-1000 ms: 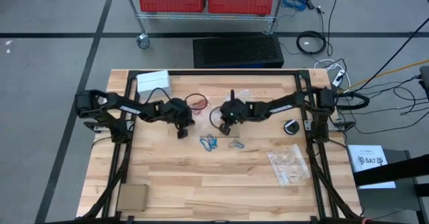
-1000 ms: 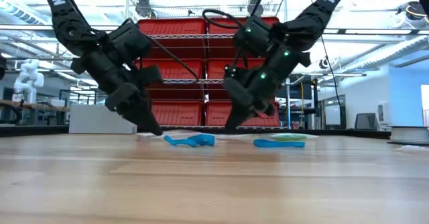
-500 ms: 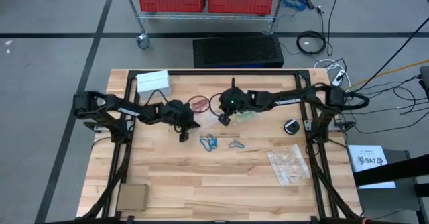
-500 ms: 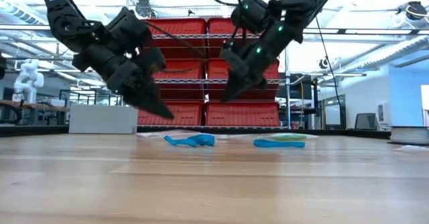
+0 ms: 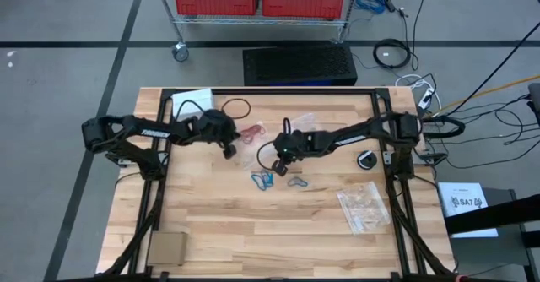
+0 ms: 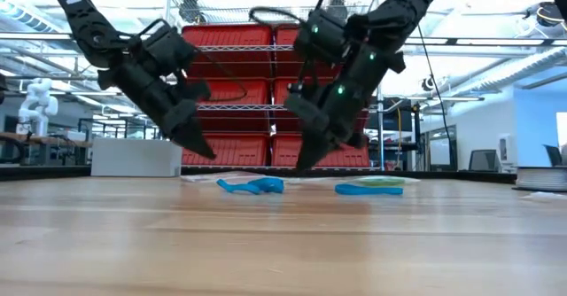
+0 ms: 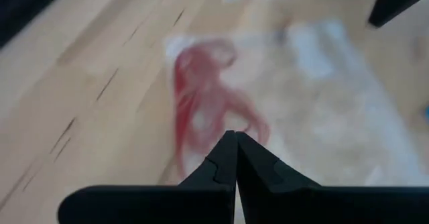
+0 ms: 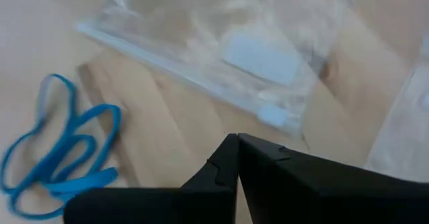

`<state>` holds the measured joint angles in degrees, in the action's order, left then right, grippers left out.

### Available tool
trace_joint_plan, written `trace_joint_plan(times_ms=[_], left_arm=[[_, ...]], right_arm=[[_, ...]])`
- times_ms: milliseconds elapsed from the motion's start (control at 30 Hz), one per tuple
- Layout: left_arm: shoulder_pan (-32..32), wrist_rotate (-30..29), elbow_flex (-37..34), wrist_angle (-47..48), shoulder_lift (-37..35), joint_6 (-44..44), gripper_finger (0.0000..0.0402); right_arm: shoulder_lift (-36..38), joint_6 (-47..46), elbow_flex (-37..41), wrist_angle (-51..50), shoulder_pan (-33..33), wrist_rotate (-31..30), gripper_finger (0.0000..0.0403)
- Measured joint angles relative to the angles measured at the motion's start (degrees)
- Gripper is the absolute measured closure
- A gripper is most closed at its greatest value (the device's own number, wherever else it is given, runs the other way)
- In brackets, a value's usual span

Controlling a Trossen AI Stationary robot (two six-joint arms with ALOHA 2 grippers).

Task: Sort rubber bands
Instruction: Close the top left transparent zip lock bag

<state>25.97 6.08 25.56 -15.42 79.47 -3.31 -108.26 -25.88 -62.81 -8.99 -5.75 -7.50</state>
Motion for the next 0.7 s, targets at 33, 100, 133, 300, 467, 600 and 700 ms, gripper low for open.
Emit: trace_joint_plan(times_ms=[33,100,133,300,467,600,700], left_arm=[[0.6,-0.3,0.0,1.2,0.0,0.0,0.0395],[1.5,-0.3,0.0,3.1,0.0,-0.2,0.0395],[1.7,-0.3,0.0,3.9,0.1,-0.2,0.0395],[1.6,1.9,0.0,7.9,0.7,-0.1,0.0395],[0.4,4.6,-0.1,9.3,1.8,0.8,0.0395],[-0.9,6.3,-0.1,9.1,1.9,1.6,0.0395],[-2.3,7.9,-0.1,8.7,1.9,2.8,0.0395]], right_arm=[[-0.7,-0.6,0.0,0.1,0.2,0.1,0.0403],[-2.0,-1.1,0.0,0.2,0.2,0.1,0.0403],[-2.7,-1.1,0.0,0.7,0.2,0.1,0.0403],[-4.1,-1.6,0.0,3.7,-1.5,1.0,0.0403],[-4.5,-0.4,0.0,8.4,-4.8,-0.5,0.0403],[-4.5,-0.3,0.0,11.3,-7.4,-0.6,0.0403],[-4.5,2.3,0.0,13.2,-9.1,-0.2,0.0403]])
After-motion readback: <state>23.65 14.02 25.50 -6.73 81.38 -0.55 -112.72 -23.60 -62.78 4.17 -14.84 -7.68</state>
